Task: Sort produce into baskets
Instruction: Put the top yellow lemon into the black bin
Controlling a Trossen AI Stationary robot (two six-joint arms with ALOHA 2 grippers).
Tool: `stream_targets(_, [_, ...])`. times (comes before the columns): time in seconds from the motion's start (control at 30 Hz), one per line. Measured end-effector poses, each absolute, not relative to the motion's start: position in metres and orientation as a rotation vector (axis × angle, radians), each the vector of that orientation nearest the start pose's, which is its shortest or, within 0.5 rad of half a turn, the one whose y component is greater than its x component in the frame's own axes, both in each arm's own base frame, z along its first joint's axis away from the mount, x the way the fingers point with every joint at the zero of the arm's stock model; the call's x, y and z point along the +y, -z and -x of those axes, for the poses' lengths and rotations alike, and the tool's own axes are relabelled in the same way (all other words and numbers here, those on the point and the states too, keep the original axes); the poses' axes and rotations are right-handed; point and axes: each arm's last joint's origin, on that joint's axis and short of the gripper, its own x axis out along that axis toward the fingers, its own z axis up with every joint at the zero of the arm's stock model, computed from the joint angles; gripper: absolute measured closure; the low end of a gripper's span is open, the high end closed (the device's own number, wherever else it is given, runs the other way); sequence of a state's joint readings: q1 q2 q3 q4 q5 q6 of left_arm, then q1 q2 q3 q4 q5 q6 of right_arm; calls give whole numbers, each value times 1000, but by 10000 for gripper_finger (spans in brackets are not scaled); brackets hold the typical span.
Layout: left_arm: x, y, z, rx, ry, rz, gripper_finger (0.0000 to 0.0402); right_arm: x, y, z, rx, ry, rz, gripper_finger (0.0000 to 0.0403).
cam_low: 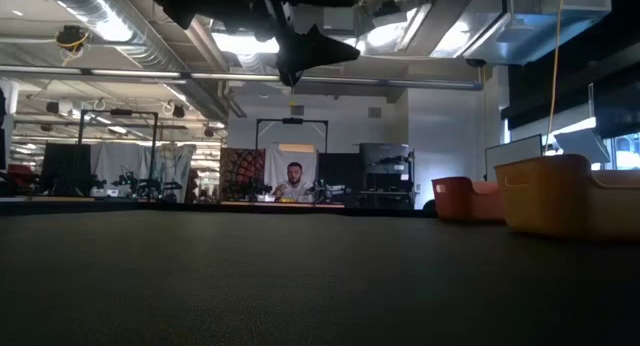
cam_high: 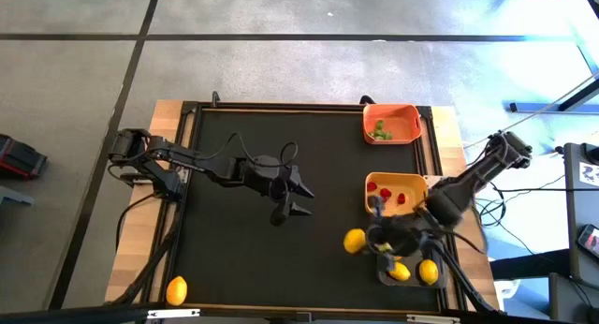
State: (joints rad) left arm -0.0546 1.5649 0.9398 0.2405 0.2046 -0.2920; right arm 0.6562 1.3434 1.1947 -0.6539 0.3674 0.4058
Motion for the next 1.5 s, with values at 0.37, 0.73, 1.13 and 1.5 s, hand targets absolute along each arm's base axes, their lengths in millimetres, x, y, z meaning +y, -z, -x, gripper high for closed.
stream_targets(0.37, [-28, -234, -339, 444, 181, 308, 119, 206, -296, -165, 1116, -64, -436, 269])
stream_targets(0.73, [-27, -235, -340, 434, 171, 293, 119, 209, -229, -116, 1479, 222, -508, 269])
stream_targets(1.13, [-27, -235, -340, 435, 171, 293, 119, 192, -191, -105, 1586, 328, -467, 256])
stream_targets(1.5, [-27, -235, -340, 435, 172, 286, 119, 188, -175, -103, 1583, 343, -487, 215])
